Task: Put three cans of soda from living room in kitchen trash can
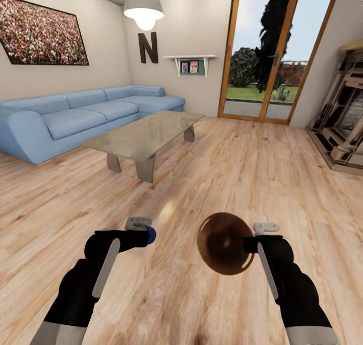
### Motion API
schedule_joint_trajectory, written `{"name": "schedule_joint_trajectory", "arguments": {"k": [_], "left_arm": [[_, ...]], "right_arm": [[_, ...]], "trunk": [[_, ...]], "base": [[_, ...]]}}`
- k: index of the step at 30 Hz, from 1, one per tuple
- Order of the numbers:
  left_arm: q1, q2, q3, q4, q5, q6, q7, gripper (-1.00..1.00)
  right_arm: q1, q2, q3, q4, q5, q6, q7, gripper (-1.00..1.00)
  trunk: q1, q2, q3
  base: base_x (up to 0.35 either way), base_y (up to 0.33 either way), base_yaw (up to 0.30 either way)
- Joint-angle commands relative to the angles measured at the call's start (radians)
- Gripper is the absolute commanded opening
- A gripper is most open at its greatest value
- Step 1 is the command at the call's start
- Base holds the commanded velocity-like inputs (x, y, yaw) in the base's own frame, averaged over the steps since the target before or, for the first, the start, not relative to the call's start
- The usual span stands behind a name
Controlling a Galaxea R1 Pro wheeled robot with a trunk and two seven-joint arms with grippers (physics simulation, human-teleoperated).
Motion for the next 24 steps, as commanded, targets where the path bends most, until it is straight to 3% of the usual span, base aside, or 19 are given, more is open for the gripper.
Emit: {"name": "schedule_joint_trajectory", "arguments": {"k": [1,7,20,24], "left_arm": [[0.0,0.0,0.0,-0.002,0.001,0.0,-0.001,-1.0],[0.0,0.0,0.0,-0.01,0.018,0.0,-0.001,-1.0],[0.0,0.001,0.0,-0.008,0.023,0.0,-0.001,-1.0],[0.0,0.001,-0.002,-0.009,0.052,0.0,-0.001,-1.0]], "right_arm": [[-0.002,0.0,0.0,0.005,0.002,0.0,-0.001,-1.0],[-0.029,0.002,0.001,0.084,-0.004,0.0,-0.053,-1.0],[-0.05,0.004,0.013,0.183,-0.007,0.0,-0.057,-1.0],[-0.052,0.019,0.053,0.219,-0.007,0.0,-0.056,-1.0]], "trunk": [[-0.004,0.007,0.003],[-0.027,0.049,0.022],[-0.077,0.14,0.063],[-0.092,0.168,0.075]], "base": [[0.0,0.0,0.0],[0.0,0.0,0.0],[0.0,0.0,0.0],[0.0,0.0,0.0]]}}
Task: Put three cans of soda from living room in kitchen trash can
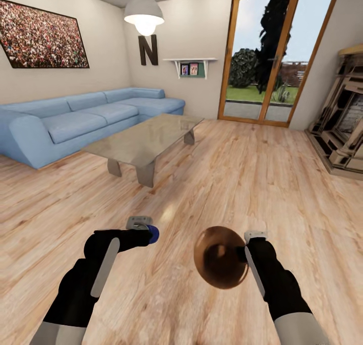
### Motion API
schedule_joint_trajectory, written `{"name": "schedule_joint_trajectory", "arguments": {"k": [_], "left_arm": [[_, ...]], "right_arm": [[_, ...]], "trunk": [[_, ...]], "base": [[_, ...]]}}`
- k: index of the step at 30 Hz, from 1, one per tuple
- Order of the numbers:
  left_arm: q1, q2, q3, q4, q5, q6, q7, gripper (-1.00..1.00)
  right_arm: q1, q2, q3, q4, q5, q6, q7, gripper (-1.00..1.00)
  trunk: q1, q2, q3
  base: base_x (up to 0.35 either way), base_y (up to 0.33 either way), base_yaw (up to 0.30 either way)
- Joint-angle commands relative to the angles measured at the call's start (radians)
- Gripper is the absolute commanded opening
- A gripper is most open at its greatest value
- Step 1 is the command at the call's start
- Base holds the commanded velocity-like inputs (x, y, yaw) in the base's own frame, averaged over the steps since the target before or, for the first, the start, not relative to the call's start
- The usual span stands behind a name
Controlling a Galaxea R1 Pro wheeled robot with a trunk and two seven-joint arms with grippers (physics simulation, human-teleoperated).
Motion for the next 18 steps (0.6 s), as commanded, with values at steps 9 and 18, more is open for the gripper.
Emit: {"name": "schedule_joint_trajectory", "arguments": {"k": [9,18], "left_arm": [[0.0,0.001,-0.032,-0.003,0.024,0.0,0.0,-1.0],[0.0,0.001,-0.042,-0.005,0.029,0.0,0.0,-1.0]], "right_arm": [[-0.001,0.02,0.079,0.074,-0.019,0.0,0.013,-1.0],[-0.001,0.025,0.137,0.138,-0.019,0.0,0.076,-1.0]], "trunk": [[-0.035,0.063,0.028],[-0.069,0.126,0.057]], "base": [[0.0,0.0,0.0],[0.0,0.0,0.0]]}}
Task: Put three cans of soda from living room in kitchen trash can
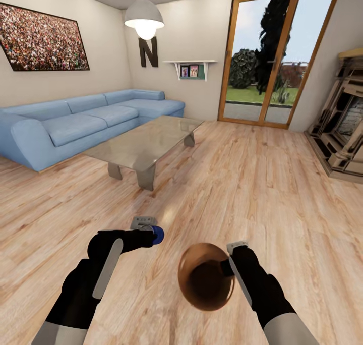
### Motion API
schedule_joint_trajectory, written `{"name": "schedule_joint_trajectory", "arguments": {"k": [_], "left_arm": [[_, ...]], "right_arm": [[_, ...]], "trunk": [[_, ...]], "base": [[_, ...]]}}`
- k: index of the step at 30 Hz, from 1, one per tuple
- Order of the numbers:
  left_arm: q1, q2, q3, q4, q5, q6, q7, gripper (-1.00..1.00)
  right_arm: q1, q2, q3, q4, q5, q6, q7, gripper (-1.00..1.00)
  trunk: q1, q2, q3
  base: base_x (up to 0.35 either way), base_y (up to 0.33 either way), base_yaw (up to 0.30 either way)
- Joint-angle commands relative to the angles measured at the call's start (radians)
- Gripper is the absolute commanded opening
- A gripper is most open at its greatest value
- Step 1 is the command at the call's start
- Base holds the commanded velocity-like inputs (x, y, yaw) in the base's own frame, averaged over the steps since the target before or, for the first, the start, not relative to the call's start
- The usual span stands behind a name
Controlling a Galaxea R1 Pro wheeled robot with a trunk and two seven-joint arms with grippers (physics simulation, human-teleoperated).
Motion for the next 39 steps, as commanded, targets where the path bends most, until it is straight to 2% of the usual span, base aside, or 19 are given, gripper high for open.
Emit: {"name": "schedule_joint_trajectory", "arguments": {"k": [1,10,17,24,33,36,39], "left_arm": [[0.0,0.0,-0.001,0.0,-0.001,0.0,-0.001,-1.0],[0.0,-0.001,-0.003,0.0,-0.001,0.0,-0.002,-1.0],[0.0,-0.001,-0.004,0.0,-0.001,0.0,-0.007,-1.0],[0.001,-0.001,-0.015,0.0,0.001,0.0,-0.008,-1.0],[0.001,-0.002,-0.034,0.0,0.002,0.0,-0.008,-1.0],[0.0,-0.002,-0.053,0.0,0.022,0.0,-0.008,-1.0],[0.0,-0.002,-0.065,0.0,0.037,0.0,-0.008,-1.0]], "right_arm": [[-0.001,0.0,0.002,0.003,-0.013,0.0,0.013,-1.0],[-0.005,-0.003,0.042,0.021,-0.012,0.0,0.182,-1.0],[-0.044,-0.011,0.046,0.058,-0.013,0.0,0.272,-1.0],[-0.104,-0.007,0.043,0.173,-0.013,0.0,0.295,-1.0],[-0.145,0.002,0.047,0.214,-0.012,0.0,0.295,-1.0],[-0.175,0.029,0.05,0.278,-0.007,0.0,0.285,-1.0],[-0.209,0.042,0.051,0.333,-0.005,0.0,0.27,-1.0]], "trunk": [[-0.004,0.007,0.003],[-0.039,0.07,0.032],[-0.065,0.119,0.053],[-0.092,0.168,0.075],[-0.127,0.231,0.104],[-0.138,0.252,0.113],[-0.15,0.273,0.122]], "base": [[0.0,0.0,0.0],[0.0,0.0,0.0],[0.0,0.0,0.0],[0.0,0.0,0.0],[0.0,0.0,0.0],[0.0,0.0,0.0],[0.0,0.0,0.0]]}}
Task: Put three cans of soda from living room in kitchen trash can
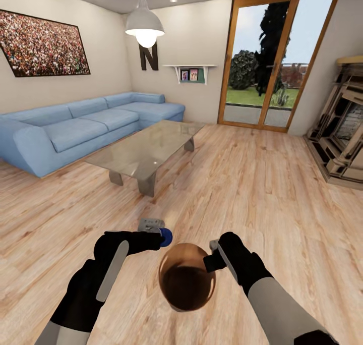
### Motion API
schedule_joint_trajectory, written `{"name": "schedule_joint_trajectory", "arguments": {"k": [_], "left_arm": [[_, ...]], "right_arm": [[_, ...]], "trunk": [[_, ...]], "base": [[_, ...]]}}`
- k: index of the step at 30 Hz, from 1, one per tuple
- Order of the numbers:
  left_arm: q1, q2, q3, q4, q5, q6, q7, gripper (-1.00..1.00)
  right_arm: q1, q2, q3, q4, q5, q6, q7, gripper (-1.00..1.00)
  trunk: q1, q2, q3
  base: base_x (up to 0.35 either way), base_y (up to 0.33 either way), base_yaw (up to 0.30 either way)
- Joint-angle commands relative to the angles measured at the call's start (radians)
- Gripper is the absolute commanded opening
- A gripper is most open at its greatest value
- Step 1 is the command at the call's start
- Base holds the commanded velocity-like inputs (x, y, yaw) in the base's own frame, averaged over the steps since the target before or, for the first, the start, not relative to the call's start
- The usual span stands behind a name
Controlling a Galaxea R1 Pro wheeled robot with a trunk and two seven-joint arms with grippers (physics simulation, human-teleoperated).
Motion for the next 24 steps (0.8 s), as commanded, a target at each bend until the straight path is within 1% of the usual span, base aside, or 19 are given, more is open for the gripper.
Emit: {"name": "schedule_joint_trajectory", "arguments": {"k": [1,6,7,10,11,13,17,21,24], "left_arm": [[0.0,0.0,-0.002,0.0,-0.001,0.0,-0.001,-1.0],[0.0,0.0,-0.009,0.001,0.006,0.0,0.0,-1.0],[0.0,-0.001,-0.01,0.001,0.007,0.0,0.0,-1.0],[0.0,-0.001,-0.015,0.0,0.007,0.0,0.001,-1.0],[0.0,-0.001,-0.021,0.0,0.008,0.0,0.001,-1.0],[0.0,-0.002,-0.027,0.001,0.008,0.0,0.001,-1.0],[0.0,-0.003,-0.033,0.001,0.008,0.0,0.002,-1.0],[0.0,-0.009,-0.044,0.002,0.008,0.0,0.003,-1.0],[0.0,-0.012,-0.06,0.003,0.007,0.0,0.004,-1.0]], "right_arm": [[-0.008,0.002,0.0,0.01,-0.003,0.0,-0.001,-1.0],[-0.032,0.011,0.001,0.045,-0.002,0.0,-0.019,-1.0],[-0.035,0.019,0.001,0.052,-0.002,0.0,-0.031,-1.0],[-0.041,0.031,0.001,0.064,-0.002,0.0,-0.061,-1.0],[-0.049,0.036,0.001,0.076,-0.002,0.0,-0.084,-1.0],[-0.065,0.039,0.001,0.107,-0.003,0.0,-0.108,-1.0],[-0.098,0.041,-0.002,0.179,-0.004,0.0,-0.132,-1.0],[-0.109,0.041,-0.005,0.198,-0.005,0.0,-0.138,-1.0],[-0.114,0.042,-0.006,0.204,-0.007,0.0,-0.147,-1.0]], "trunk": [[-0.004,0.007,0.003],[-0.023,0.042,0.019],[-0.027,0.049,0.022],[-0.038,0.07,0.031],[-0.042,0.077,0.035],[-0.05,0.091,0.041],[-0.065,0.119,0.053],[-0.081,0.147,0.066],[-0.092,0.168,0.075]], "base": [[0.0,0.0,0.0],[0.0,0.0,0.0],[0.0,0.0,0.0],[0.0,0.0,0.0],[0.0,0.0,0.0],[0.0,0.0,0.0],[0.0,0.0,0.0],[0.0,0.0,0.0],[0.0,0.0,0.0]]}}
